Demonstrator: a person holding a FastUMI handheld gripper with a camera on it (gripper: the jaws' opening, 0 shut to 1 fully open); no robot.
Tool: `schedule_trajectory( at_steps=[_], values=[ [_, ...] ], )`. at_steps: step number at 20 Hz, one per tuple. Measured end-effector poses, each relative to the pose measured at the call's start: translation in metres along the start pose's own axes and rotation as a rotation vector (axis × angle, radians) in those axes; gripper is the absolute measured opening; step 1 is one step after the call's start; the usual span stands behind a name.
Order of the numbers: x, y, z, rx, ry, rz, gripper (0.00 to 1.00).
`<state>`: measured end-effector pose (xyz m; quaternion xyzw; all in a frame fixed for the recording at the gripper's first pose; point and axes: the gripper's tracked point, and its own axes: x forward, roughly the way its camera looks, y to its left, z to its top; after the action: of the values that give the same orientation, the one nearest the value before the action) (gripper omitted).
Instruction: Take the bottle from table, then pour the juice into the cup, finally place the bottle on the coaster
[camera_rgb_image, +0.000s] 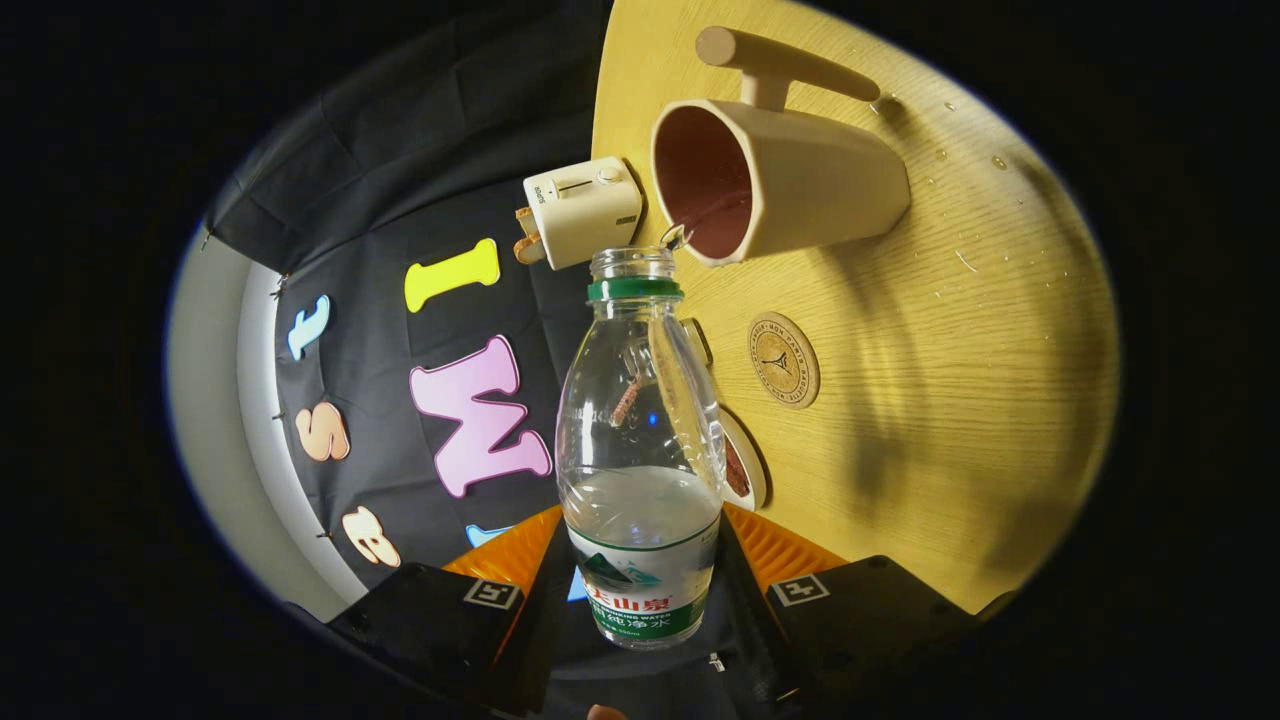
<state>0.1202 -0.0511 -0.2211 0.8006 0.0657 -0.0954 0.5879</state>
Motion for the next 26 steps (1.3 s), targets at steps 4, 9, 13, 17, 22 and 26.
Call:
schedule_trajectory(
  at_steps=[4, 9, 13, 17, 22, 26],
  values=[
    [0.0, 0.002, -0.002, 0.018, 0.008, -0.007, 0.76],
    [0.0, 0.007, -0.003, 0.046, 0.026, -0.007, 0.76],
    [-0.002, 0.011, -0.004, 0.069, 0.038, -0.007, 0.76],
    [-0.003, 0.015, -0.005, 0.091, 0.048, -0.006, 0.76],
    [-0.004, 0.021, -0.001, 0.12, 0.051, -0.005, 0.76],
    [-0.001, 0.026, 0.003, 0.151, 0.051, -0.006, 0.76]
  ],
)
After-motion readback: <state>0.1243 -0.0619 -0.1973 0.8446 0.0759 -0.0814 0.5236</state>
